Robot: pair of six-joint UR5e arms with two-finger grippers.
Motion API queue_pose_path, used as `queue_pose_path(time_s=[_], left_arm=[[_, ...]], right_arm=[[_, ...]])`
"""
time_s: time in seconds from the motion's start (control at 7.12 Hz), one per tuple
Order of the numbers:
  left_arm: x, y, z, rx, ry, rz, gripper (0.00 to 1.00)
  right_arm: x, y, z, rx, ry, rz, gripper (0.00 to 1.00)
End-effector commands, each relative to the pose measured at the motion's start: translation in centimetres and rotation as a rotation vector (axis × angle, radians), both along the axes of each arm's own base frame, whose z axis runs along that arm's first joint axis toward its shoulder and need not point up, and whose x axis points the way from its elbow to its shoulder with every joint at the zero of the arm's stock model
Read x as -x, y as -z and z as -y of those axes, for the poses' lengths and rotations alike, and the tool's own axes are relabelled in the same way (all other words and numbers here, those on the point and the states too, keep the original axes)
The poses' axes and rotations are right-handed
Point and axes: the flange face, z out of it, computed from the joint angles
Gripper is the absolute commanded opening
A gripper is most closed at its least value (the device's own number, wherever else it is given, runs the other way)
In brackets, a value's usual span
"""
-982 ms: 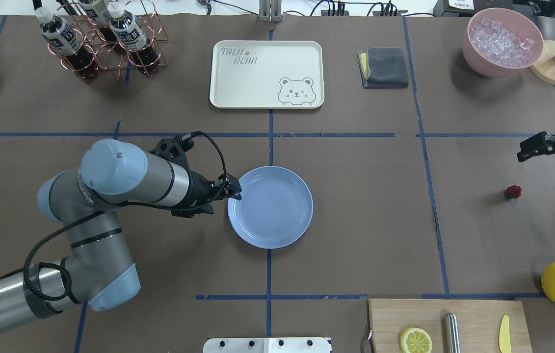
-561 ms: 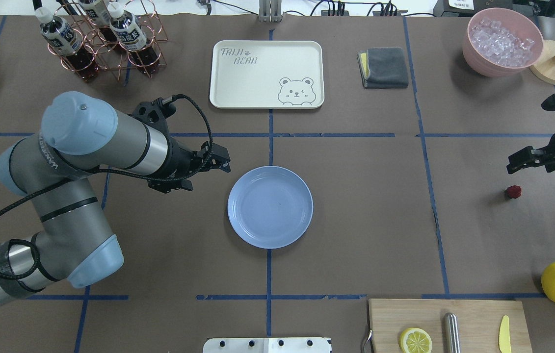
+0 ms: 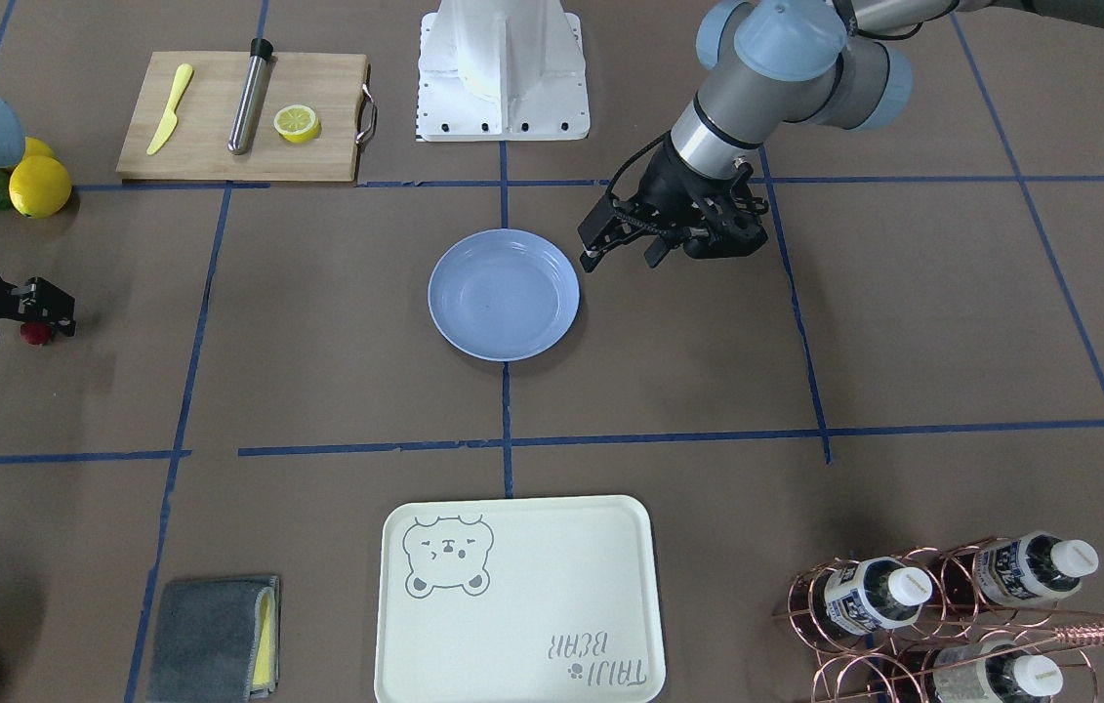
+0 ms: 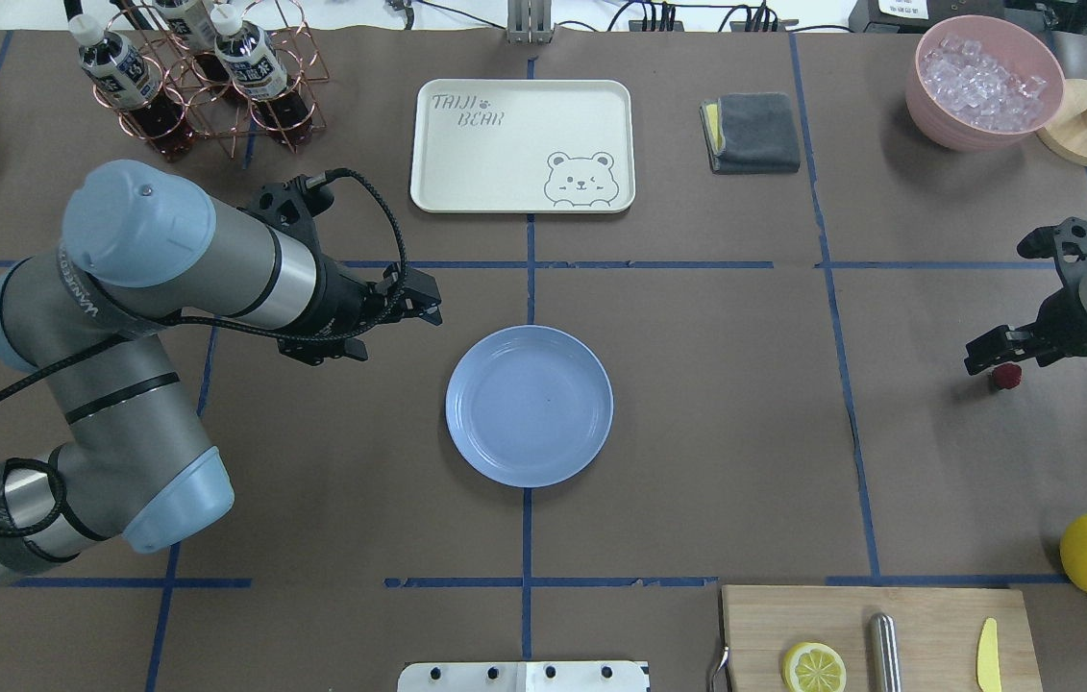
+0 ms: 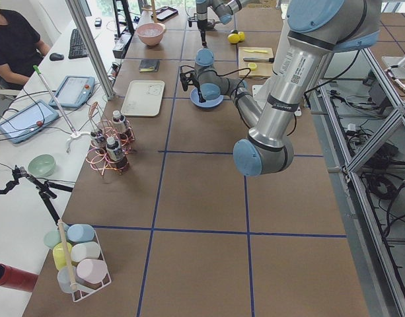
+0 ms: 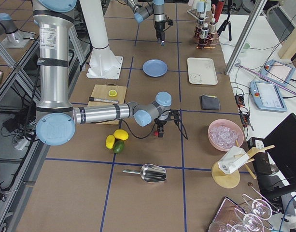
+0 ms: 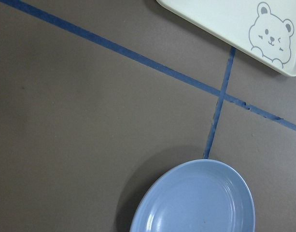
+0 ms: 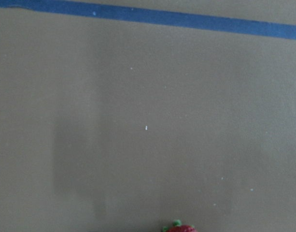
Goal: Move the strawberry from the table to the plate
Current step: 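Release the plate and withdraw the left gripper while the right gripper grasps the strawberry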
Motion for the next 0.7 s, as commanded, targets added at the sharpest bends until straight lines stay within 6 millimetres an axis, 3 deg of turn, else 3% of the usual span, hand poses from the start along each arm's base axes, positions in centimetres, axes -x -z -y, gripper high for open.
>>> queue_pose_path(time_s=[0.0, 0.14, 0.28, 0.42, 0.56], left_arm=[[0.5, 0.11, 0.27, -0.002, 0.008, -0.003, 1.0], [0.78, 0.23, 0.41, -0.004, 0.013, -0.005, 1.0], [0.78, 0.23, 0.41, -0.004, 0.013, -0.005, 1.0], [0.78, 0.23, 0.41, -0.004, 0.013, -0.005, 1.0], [0.78, 0.23, 0.41, -0.004, 0.013, -0.005, 1.0]], right_arm=[[0.29, -0.35, -0.23, -0.002, 0.004, -0.012, 0.85], [0.26, -0.28, -0.14, -0.002, 0.002, -0.011, 0.61], [0.21, -0.46, -0.19, 0.0, 0.002, -0.015, 0.17], [0.1, -0.67, -0.23, 0.004, 0.005, -0.018, 0.0], [-0.08, -0.69, -0.49, -0.002, 0.009, -0.017, 0.0]])
